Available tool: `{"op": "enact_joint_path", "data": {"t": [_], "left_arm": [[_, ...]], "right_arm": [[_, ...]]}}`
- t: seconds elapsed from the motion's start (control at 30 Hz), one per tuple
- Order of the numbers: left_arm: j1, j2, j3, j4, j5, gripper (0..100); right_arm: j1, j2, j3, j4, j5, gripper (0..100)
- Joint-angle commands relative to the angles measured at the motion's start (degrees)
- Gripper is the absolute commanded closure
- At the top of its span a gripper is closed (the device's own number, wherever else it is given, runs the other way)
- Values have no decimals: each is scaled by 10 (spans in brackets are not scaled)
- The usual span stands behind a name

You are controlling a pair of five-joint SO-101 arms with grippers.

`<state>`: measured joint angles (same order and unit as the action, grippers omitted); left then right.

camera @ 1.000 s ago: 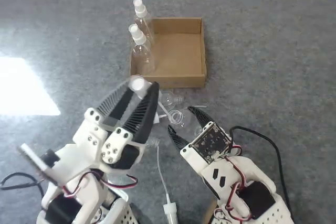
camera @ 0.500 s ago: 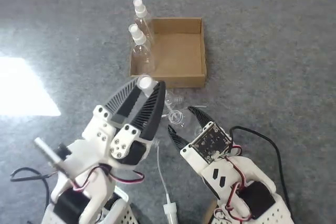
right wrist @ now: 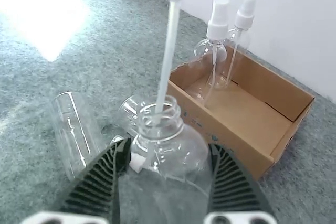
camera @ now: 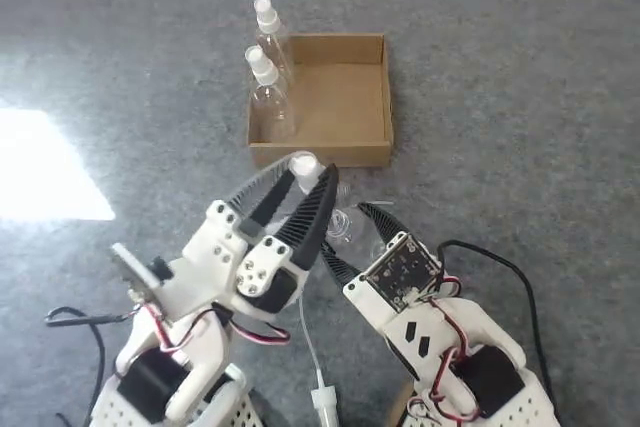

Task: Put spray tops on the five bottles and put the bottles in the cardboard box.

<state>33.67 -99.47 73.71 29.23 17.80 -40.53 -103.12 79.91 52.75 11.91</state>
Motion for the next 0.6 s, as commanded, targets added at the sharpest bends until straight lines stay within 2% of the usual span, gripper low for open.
{"op": "enact_joint_path", "data": {"t": [0.0,0.2,0.57], "left_arm": [[8,-7,-4,-12,-4,989],[9,-8,-6,7,-4,989],[11,-7,-1,25,-4,989]], "right_arm": [[8,-9,-52,-15,-7,946],[9,-9,-58,-26,-62,943],[10,-9,-84,-27,-65,943]]}}
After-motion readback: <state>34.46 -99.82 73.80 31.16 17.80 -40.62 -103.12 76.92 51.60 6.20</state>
